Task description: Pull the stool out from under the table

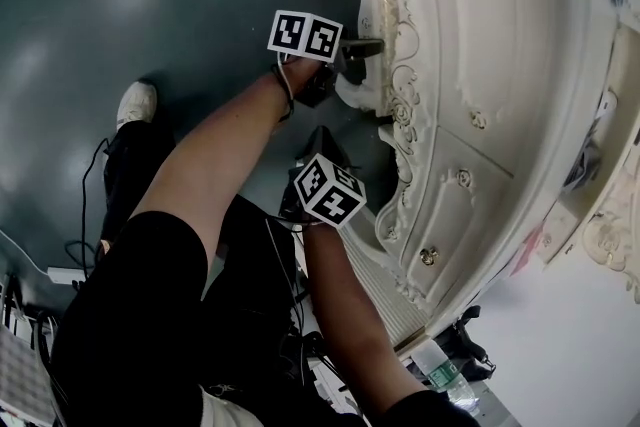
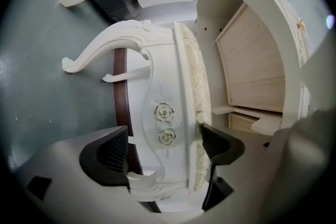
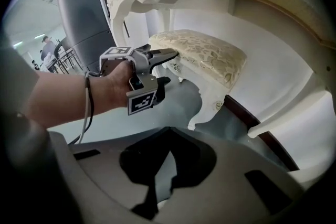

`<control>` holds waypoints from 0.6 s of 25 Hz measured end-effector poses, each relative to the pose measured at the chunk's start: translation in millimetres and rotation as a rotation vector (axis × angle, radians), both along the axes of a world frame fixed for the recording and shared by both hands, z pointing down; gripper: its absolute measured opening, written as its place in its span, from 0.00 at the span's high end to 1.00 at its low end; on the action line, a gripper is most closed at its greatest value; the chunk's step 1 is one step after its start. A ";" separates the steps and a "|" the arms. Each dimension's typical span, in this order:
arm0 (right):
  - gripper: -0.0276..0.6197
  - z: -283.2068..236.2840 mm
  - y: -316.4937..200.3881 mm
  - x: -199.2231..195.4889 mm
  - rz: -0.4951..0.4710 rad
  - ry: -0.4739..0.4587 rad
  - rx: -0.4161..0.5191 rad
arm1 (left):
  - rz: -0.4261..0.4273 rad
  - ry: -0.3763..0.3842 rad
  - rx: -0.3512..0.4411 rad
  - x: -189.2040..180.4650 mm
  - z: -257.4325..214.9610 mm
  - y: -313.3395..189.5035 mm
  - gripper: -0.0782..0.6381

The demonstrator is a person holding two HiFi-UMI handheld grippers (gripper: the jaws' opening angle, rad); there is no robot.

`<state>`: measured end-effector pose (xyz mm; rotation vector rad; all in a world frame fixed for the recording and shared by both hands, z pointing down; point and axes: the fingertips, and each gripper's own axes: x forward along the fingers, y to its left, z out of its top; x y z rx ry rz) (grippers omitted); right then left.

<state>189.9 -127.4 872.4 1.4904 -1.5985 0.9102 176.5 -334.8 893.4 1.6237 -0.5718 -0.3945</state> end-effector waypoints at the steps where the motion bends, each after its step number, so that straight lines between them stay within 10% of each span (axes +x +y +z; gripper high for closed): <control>1: 0.95 1.9 0.1 1.2 -0.002 0.001 0.001 | 0.000 0.034 -0.001 1.3 2.3 0.8 0.30; 7: 0.95 17.0 6.5 16.1 0.014 0.009 -0.018 | -0.011 0.303 0.043 5.1 -15.9 -1.5 0.27; 15: 0.95 28.6 13.7 31.1 0.042 0.015 -0.044 | -0.011 0.292 0.080 15.9 -11.2 -15.1 0.23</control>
